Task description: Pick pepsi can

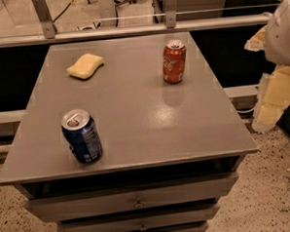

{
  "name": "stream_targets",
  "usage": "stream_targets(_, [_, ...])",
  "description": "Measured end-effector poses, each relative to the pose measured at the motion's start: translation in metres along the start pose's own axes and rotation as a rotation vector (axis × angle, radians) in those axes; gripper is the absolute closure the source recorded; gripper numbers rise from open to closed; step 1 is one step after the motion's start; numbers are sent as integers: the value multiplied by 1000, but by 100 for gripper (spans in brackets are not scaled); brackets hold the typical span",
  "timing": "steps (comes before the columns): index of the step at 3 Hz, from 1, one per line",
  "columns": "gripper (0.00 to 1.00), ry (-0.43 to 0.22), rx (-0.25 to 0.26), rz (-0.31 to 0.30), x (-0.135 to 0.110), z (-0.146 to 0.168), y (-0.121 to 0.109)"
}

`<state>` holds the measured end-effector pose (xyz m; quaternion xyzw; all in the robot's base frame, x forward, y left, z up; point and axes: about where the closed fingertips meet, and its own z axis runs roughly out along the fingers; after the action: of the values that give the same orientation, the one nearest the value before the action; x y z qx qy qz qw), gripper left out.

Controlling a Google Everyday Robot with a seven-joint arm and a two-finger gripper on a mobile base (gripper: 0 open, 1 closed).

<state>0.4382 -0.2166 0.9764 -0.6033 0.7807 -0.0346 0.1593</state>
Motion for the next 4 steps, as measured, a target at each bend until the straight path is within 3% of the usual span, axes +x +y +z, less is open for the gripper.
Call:
stream_targets(1, [0,-14,-1,-1,-3,3,0])
stream_targets(2, [0,-108,-14,-6,-25,21,0])
stream_targets(4, [0,-495,-106,-90,-148,93,30])
